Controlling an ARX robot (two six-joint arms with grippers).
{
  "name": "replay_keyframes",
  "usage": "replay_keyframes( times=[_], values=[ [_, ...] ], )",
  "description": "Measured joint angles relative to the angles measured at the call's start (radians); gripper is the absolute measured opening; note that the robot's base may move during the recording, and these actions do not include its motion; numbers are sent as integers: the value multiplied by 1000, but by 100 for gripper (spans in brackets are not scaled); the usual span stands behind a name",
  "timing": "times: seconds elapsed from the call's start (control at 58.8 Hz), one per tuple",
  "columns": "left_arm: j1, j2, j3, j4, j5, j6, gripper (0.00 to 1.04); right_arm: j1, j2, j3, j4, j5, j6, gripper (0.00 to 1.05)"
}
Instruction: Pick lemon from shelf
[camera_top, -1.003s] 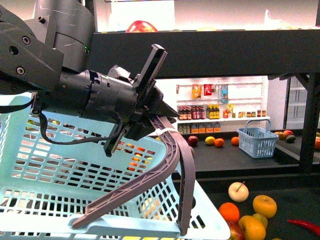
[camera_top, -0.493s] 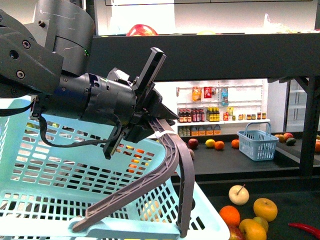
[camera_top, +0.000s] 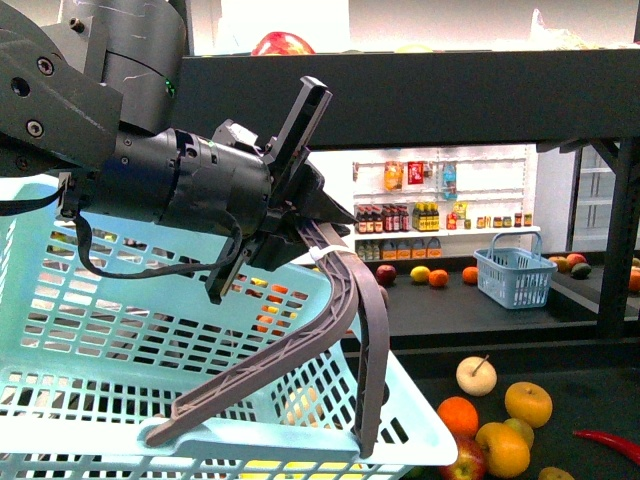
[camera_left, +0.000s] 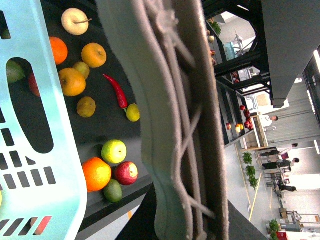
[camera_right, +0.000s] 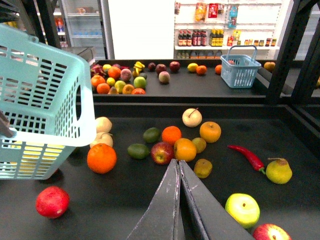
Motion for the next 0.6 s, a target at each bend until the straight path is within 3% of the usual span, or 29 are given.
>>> replay_keyframes(
  times=[0.17, 0.272, 0.595],
  values=[
    [0, 0, 0, 0, 0, 0, 8, 0, -42, 0, -43, 0, 0, 3],
    [0, 0, 0, 0, 0, 0, 8, 0, -164, 0, -199, 0, 0, 3],
    [0, 0, 0, 0, -1, -2, 8, 0, -208, 0, -212, 1, 1, 3]
  ],
)
